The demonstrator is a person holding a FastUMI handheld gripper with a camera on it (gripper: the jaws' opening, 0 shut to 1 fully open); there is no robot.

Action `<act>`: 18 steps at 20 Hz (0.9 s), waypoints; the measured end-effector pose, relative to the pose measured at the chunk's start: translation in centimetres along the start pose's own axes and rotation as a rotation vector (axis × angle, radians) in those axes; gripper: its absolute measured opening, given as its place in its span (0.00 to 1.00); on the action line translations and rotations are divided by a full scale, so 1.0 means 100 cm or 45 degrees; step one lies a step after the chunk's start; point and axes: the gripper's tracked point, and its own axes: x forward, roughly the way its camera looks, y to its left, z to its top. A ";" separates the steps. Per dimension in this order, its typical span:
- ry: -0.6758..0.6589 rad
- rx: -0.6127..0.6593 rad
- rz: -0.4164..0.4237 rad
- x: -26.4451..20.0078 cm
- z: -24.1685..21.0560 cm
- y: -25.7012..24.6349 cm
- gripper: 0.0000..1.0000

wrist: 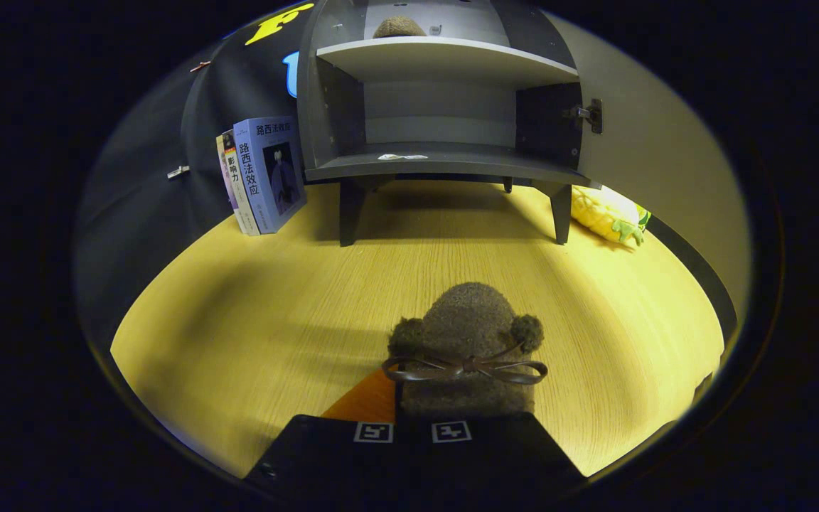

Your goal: Open the shoe cabinet door, grab the shoes and put them into the shoe cabinet, then close the shoe cabinet door.

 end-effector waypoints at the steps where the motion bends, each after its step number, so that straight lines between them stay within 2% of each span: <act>1: 0.001 -0.002 0.001 0.000 -0.001 0.003 0.05; 7: 0.007 -0.004 0.043 -0.008 0.003 0.005 0.05; 10: -0.004 -0.005 0.070 -0.025 0.023 0.010 0.05; 18: -0.200 -0.010 0.088 -0.093 0.157 0.012 0.05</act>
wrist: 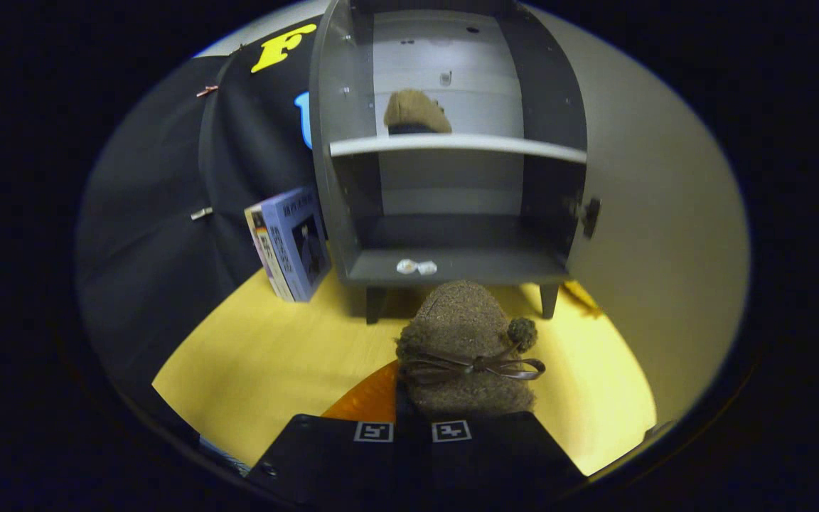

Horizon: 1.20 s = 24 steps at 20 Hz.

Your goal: Open the shoe cabinet door, grab the shoes and put them into the shoe cabinet, then close the shoe cabinet door.

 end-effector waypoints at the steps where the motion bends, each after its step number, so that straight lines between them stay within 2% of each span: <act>1: -0.025 -0.004 -0.005 -0.004 0.019 0.000 0.05; 6: -0.127 0.012 -0.009 -0.021 0.101 0.003 0.05; 14: -0.232 0.056 -0.041 -0.005 0.217 -0.016 0.05; 18: -0.243 0.064 -0.052 0.020 0.268 -0.031 0.05; 24: -0.187 0.016 -0.025 0.092 0.328 -0.044 0.05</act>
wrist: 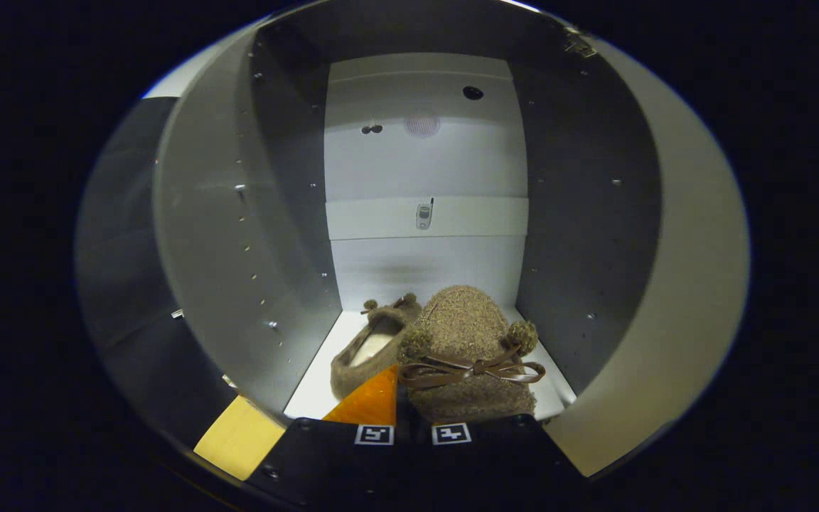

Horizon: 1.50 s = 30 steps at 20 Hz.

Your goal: Open the shoe cabinet door, grab the shoes and put them into the shoe cabinet, then close the shoe cabinet door.

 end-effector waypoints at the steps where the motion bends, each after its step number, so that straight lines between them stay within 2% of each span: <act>1: 0.014 -0.002 0.001 0.012 0.005 -0.004 0.05; 8: 0.115 -0.014 -0.038 0.101 0.019 -0.026 0.05; 11: 0.206 0.019 -0.057 0.135 0.003 -0.038 0.05; 16: 0.372 0.048 -0.084 0.163 -0.036 -0.055 0.04; 21: 0.407 0.024 -0.093 0.173 -0.049 -0.056 0.05; 24: 0.420 0.049 -0.084 0.170 -0.048 -0.055 0.16; 25: 0.421 0.059 -0.063 0.169 -0.047 -0.052 0.16; 27: 0.428 0.049 -0.054 0.163 -0.049 -0.048 0.29; 28: 0.419 0.044 -0.046 0.159 -0.049 -0.045 0.36; 30: 0.388 0.018 -0.102 0.149 -0.044 -0.051 0.62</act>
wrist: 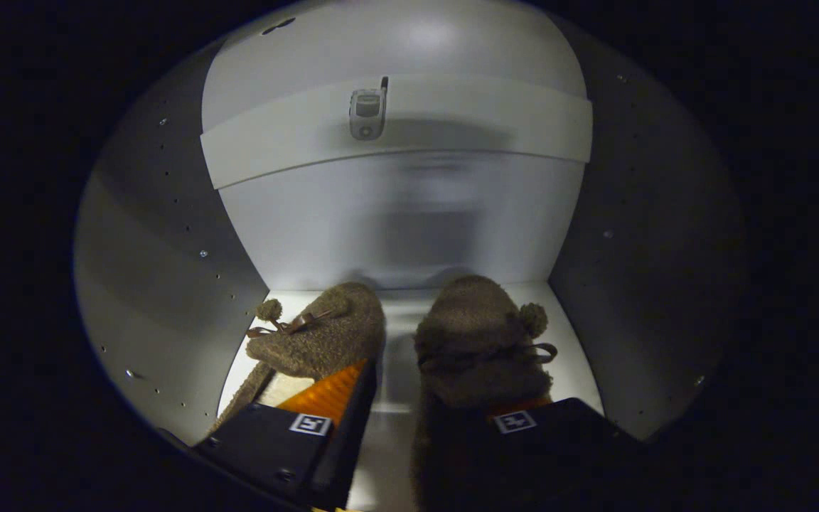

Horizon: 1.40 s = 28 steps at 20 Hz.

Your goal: Open the shoe cabinet door, grab the shoes and put them into the shoe cabinet, then close the shoe cabinet door.

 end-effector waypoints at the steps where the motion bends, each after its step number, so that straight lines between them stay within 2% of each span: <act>1: -0.011 0.010 0.002 -0.007 0.000 0.002 0.75; 4: -0.055 0.030 -0.006 -0.028 0.002 0.003 0.89; 8: -0.137 0.030 0.001 -0.064 0.008 0.008 0.98; 12: -0.284 0.005 0.000 -0.128 0.017 0.018 0.98; 19: -0.601 0.003 0.023 -0.275 0.005 0.044 0.97; 24: -0.719 0.058 0.015 -0.366 -0.024 0.035 0.97; 28: -0.729 0.071 -0.035 -0.411 -0.057 0.009 0.97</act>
